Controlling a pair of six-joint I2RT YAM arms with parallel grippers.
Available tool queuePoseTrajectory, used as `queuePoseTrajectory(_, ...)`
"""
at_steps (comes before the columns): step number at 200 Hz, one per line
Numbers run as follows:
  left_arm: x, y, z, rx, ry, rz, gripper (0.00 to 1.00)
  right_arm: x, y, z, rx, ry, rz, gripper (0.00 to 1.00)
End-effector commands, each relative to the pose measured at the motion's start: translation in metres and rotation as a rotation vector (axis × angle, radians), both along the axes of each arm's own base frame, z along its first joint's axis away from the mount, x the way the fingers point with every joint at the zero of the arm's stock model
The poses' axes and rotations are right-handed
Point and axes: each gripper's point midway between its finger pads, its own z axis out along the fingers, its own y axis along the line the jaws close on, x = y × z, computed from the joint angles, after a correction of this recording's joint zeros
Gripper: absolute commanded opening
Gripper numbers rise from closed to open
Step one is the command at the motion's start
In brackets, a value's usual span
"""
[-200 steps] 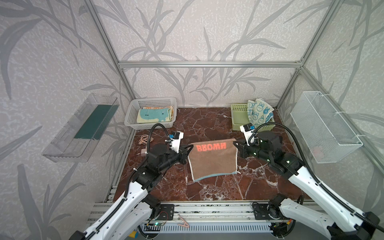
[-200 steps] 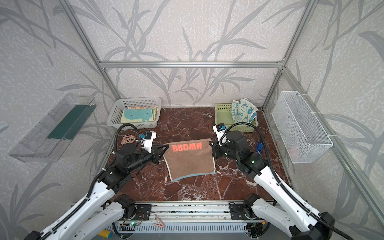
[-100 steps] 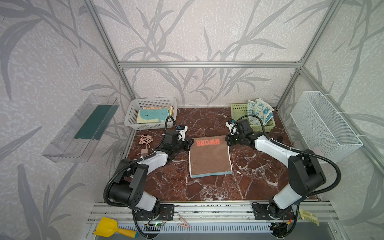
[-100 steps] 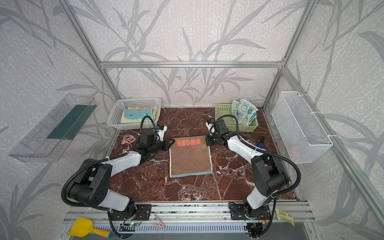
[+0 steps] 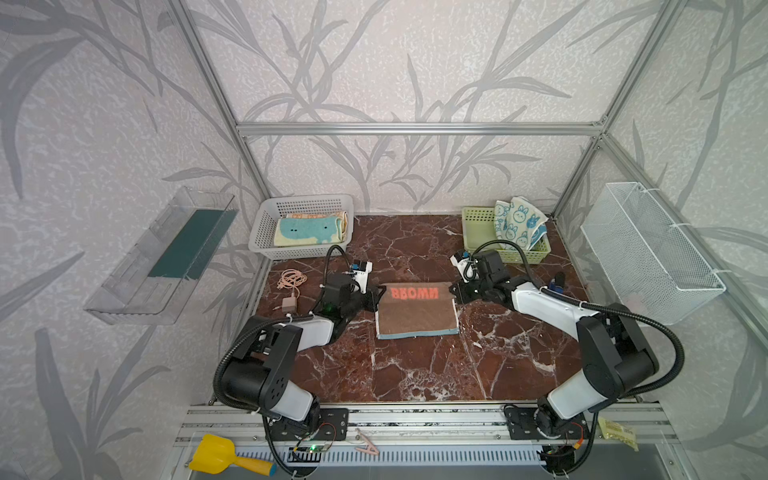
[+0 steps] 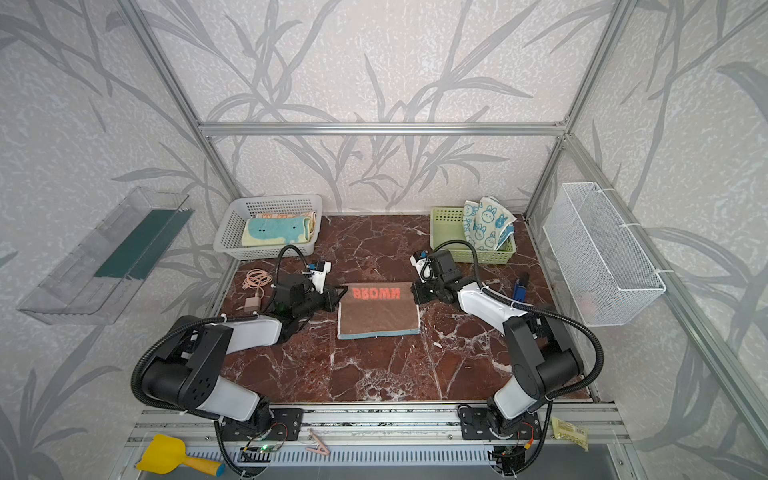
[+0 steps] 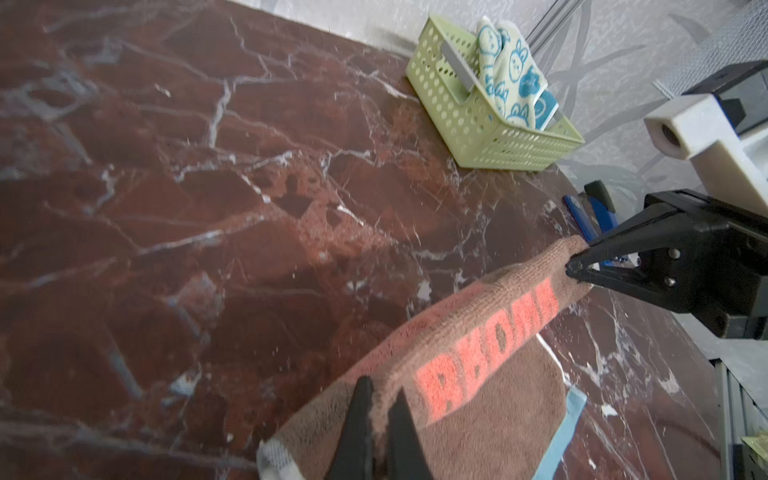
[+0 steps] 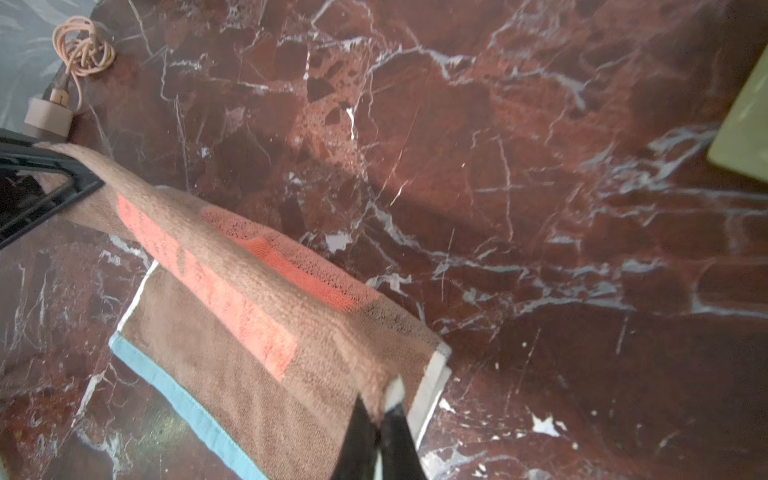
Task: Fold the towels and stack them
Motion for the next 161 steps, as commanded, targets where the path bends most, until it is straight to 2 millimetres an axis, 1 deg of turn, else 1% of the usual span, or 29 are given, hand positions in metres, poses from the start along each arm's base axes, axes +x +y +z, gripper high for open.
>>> queuePoseTrajectory(1, 0.003, 0.008, 0.015, -0.025, -0.084, 0.042, 0.0, -0.007, -0.006, 0.002, 0.019, 0.008, -0.019, 0.0)
queuePoseTrajectory(25, -0.011, 0.011, 0.01, -0.025, -0.079, 0.047, 0.0, -0.018, -0.007, -0.002, 0.037, 0.039, -0.026, 0.0)
queuePoseTrajectory(49, -0.023, 0.012, 0.003, -0.011, -0.063, 0.04, 0.0, -0.027, -0.01, -0.011, 0.045, 0.067, -0.031, 0.0)
queuePoseTrajectory(83, -0.031, 0.007, -0.008, 0.003, -0.028, 0.017, 0.0, -0.033, -0.01, -0.027, 0.048, 0.105, -0.036, 0.0)
queuePoseTrajectory(88, -0.031, 0.006, -0.009, 0.005, -0.025, 0.018, 0.0, -0.033, -0.01, -0.028, 0.049, 0.108, -0.036, 0.02)
queuePoseTrajectory(93, -0.032, 0.006, -0.012, 0.007, -0.018, 0.018, 0.03, -0.033, -0.01, -0.029, 0.049, 0.112, -0.037, 0.05)
queuePoseTrajectory(108, -0.036, 0.006, -0.015, 0.0, 0.002, 0.023, 0.19, -0.035, -0.009, -0.029, 0.055, 0.118, -0.033, 0.19)
queuePoseTrajectory(129, -0.045, 0.007, -0.014, -0.007, 0.03, 0.027, 0.36, -0.041, -0.008, -0.018, 0.071, 0.116, -0.022, 0.36)
queuePoseTrajectory(143, -0.053, 0.007, -0.014, 0.006, 0.046, 0.021, 0.4, -0.049, -0.01, -0.009, 0.071, 0.128, -0.01, 0.42)
queuePoseTrajectory(161, -0.063, 0.01, -0.01, 0.023, 0.046, 0.019, 0.41, -0.059, -0.018, -0.001, 0.042, 0.128, -0.013, 0.44)
